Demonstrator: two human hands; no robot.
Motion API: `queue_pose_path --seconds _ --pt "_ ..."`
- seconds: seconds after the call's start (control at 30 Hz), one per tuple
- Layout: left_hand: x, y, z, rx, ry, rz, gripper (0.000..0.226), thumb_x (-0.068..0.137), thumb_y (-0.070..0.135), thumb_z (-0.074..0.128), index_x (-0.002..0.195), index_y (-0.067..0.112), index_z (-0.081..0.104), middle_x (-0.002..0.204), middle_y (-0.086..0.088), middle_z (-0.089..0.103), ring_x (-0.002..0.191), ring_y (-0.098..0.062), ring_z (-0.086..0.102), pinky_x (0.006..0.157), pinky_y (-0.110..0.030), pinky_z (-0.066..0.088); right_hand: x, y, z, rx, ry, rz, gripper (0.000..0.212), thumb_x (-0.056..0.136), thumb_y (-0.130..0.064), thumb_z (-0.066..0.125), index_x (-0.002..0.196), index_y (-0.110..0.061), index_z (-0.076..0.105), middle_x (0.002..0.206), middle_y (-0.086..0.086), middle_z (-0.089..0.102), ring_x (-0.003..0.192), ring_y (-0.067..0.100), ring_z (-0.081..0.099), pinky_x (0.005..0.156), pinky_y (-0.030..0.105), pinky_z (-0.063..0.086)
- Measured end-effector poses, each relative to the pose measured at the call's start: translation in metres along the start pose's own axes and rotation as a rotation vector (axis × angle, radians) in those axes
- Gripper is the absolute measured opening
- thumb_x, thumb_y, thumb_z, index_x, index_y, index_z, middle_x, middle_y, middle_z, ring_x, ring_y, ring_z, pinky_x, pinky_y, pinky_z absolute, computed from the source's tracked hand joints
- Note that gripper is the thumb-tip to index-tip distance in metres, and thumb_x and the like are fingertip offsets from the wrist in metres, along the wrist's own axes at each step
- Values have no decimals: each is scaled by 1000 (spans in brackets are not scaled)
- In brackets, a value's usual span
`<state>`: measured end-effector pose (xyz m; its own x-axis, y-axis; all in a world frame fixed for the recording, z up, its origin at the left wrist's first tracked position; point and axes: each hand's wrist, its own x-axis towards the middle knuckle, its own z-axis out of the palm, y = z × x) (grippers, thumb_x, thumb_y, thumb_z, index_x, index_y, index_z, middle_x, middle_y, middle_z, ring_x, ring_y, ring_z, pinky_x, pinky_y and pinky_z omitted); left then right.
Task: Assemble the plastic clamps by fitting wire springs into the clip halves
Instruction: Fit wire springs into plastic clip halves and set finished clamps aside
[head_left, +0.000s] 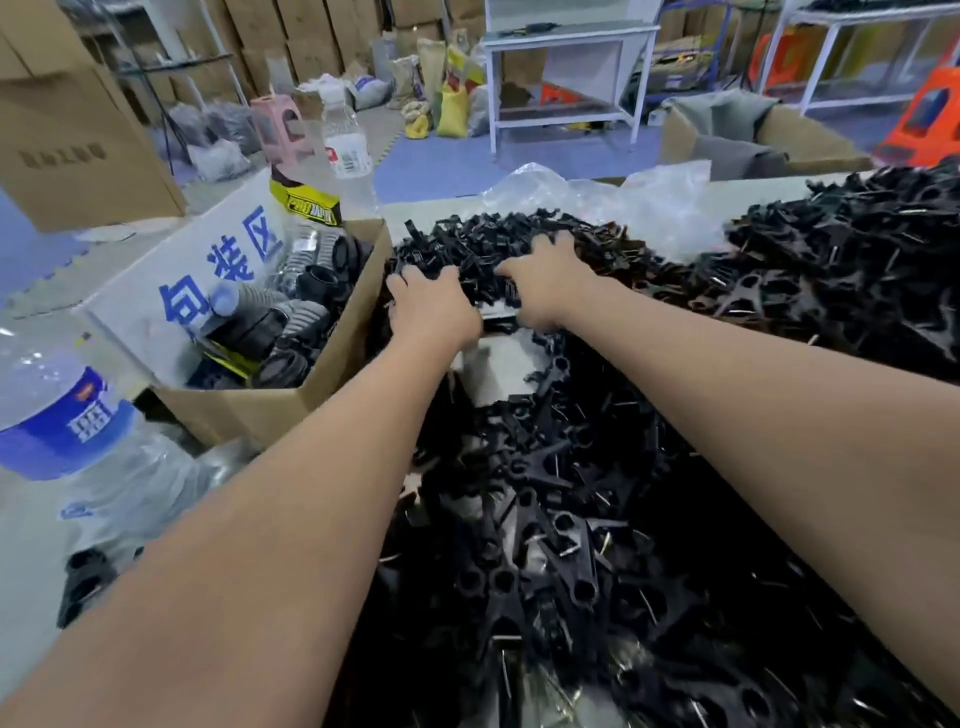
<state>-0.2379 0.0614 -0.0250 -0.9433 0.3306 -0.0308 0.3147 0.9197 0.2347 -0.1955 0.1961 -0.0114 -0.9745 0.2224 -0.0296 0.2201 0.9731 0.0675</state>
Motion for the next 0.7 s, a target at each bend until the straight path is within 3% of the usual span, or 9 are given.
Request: queue_pose_path --seconds 0.07,0.13,0.2,0.27,0.4,0.47,0.57,0.63,0.7 --pt "15 -3 4 6 -65 -15 74 102 54 53 163 29 19 168 -26 3 154 -48 0 123 -58 14 17 2 10 43 -31 22 81 95 -39 69 162 -39 23 166 18 15 152 46 9 118 63 27" --pt "27 -3 8 21 -82 -18 76 101 60 49 163 29 17 169 -24 4 155 -48 2 124 -60 12 27 3 12 104 -71 25 90 94 -51 69 163 -46 11 171 16 1 154 47 5 119 64 21" --pt "29 -1 11 30 -41 -6 73 101 58 52 159 22 26 165 -21 16 151 -47 14 119 -60 22 31 3 11 137 -100 20 90 92 -50 70 162 -47 13 168 16 10 152 46 14 118 63 23" --pt "24 0 14 26 31 25 63 101 49 59 149 16 36 157 -19 28 144 -44 28 112 -58 34 26 1 8 131 -81 11 85 89 -44 76 158 -42 27 157 15 30 145 44 27 112 60 32" --pt "7 -4 14 -59 136 137 28 95 17 67 121 13 56 131 -17 47 118 -39 53 95 -47 48 6 -2 -2 152 -4 -130 48 85 -17 80 129 -25 62 128 8 62 120 33 56 91 38 45" --pt "-7 -7 8 -131 166 169 19 90 10 72 107 16 68 120 -13 61 111 -33 60 85 -37 48 -6 -3 -5 206 5 -187 36 85 -10 80 118 -22 71 119 6 68 114 30 62 89 31 49" --pt "-30 -10 -1 -229 130 169 18 86 7 77 91 25 78 110 -5 74 103 -26 68 80 -31 49 -29 -6 -3 269 -17 -214 29 89 -23 82 117 -19 76 113 5 70 111 29 64 89 30 48" --pt "-44 -12 -4 -273 112 162 14 89 12 78 90 25 80 106 -5 76 100 -25 69 83 -31 53 -42 -6 0 300 17 -199 23 94 -33 76 109 -16 78 105 8 74 104 31 66 89 36 53" --pt "-54 -15 -6 -325 112 127 3 91 23 80 93 21 81 103 -6 76 96 -25 69 80 -31 54 -55 -5 0 343 29 -172 32 97 -41 71 96 -10 77 92 13 73 93 34 65 83 40 53"
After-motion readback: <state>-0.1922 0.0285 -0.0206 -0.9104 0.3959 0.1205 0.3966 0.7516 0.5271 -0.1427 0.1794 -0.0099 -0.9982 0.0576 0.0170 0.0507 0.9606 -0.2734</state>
